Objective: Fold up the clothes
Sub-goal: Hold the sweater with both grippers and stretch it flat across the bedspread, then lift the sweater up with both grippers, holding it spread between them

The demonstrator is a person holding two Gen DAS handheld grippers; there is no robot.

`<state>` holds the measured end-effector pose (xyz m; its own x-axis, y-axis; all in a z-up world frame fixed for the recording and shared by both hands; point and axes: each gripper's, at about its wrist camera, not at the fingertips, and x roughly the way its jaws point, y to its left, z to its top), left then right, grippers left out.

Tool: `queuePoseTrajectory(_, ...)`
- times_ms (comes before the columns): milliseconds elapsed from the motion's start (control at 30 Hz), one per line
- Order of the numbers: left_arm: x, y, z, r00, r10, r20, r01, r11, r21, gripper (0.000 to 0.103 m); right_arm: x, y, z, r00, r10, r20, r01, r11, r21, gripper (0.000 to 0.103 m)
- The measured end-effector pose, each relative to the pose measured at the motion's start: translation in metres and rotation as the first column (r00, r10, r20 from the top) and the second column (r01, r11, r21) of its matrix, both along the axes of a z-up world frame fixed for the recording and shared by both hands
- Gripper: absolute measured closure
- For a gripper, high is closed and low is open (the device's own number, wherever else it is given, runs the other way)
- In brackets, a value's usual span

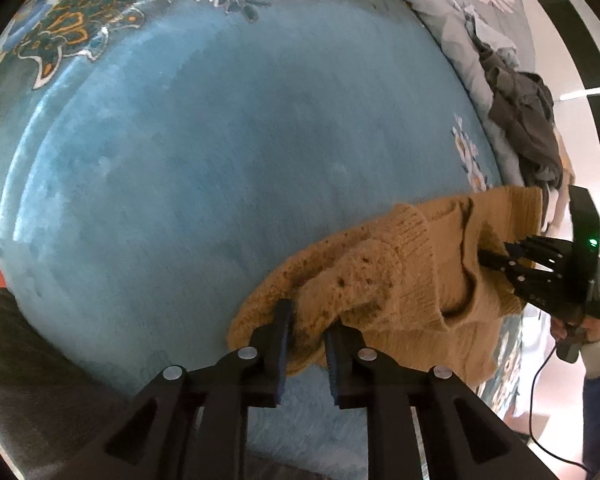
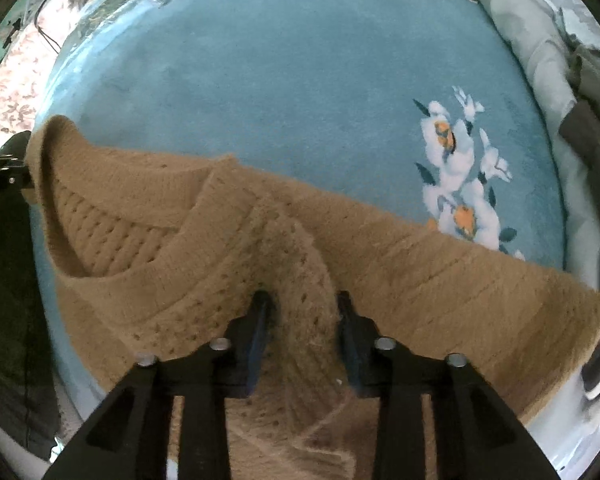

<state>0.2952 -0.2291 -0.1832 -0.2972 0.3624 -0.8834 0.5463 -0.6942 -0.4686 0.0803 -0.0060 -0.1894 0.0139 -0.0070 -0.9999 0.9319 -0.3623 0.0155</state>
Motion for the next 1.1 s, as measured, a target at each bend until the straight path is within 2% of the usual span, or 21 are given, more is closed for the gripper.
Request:
queuePoseTrajectory(67, -0.001, 0.005, 0.001, 1.000, -0.026, 0.006, 0.026, 1.000, -0.008, 0.078, 0.008, 0.003, 0.007, 0.999, -0.032, -0.003, 0.032, 0.999, -0.020, 0.091)
queuePoseTrajectory(233, -0.004, 0.019, 0.004, 0.996, -0.088, 0.020, 0.089, 0.994, -0.058, 0.070, 0.013, 0.014, 0.037, 0.988, -0.118, -0.100, 0.107, 0.988, -0.108, 0.092)
queuePoseTrajectory(367, -0.011, 0.035, 0.007, 0.986, -0.161, 0.052, 0.166, 0.978, -0.127, 0.070, 0.007, 0.027, 0.069, 0.955, -0.243, -0.169, 0.210, 0.958, -0.194, 0.092)
queuePoseTrajectory(467, -0.016, 0.050, 0.012, 0.970, -0.229, 0.077, 0.240, 0.949, -0.204, 0.073, -0.001, 0.032, 0.081, 0.939, -0.283, -0.198, 0.240, 0.947, -0.215, 0.092)
queuePoseTrajectory(533, -0.018, 0.057, 0.016, 0.962, -0.256, 0.091, 0.271, 0.928, -0.257, 0.090, -0.008, 0.029, 0.088, 0.927, -0.302, -0.221, 0.252, 0.940, -0.229, 0.092)
queuePoseTrajectory(633, -0.018, 0.056, 0.030, 0.966, -0.252, 0.055, 0.256, 0.916, -0.310, 0.093, -0.007, 0.026, 0.091, 0.912, -0.322, -0.255, 0.257, 0.932, -0.257, 0.093)
queuePoseTrajectory(700, -0.018, 0.052, 0.048, 0.970, -0.241, -0.011, 0.221, 0.907, -0.360, 0.093, -0.006, 0.026, 0.106, 0.898, -0.336, -0.284, 0.256, 0.924, -0.282, 0.093)
queuePoseTrajectory(767, -0.022, 0.045, 0.078, 0.968, -0.224, -0.111, 0.163, 0.902, -0.399, 0.093, -0.006, 0.028, 0.127, 0.875, -0.363, -0.321, 0.260, 0.911, -0.320, 0.093)
queuePoseTrajectory(867, -0.037, 0.042, 0.130, 0.945, -0.233, -0.229, 0.115, 0.893, -0.434, 0.093, -0.013, 0.039, 0.168, 0.826, -0.429, -0.365, 0.275, 0.872, -0.404, 0.093)
queuePoseTrajectory(933, -0.046, 0.041, 0.165, 0.922, -0.240, -0.305, 0.081, 0.888, -0.454, 0.094, -0.017, 0.047, 0.194, 0.797, -0.463, -0.388, 0.273, 0.849, -0.452, 0.093)
queuePoseTrajectory(1100, -0.064, 0.060, 0.262, 0.823, -0.361, -0.439, 0.056, 0.820, -0.570, 0.094, -0.018, 0.075, 0.275, 0.676, -0.564, -0.474, 0.248, 0.780, -0.574, 0.093)
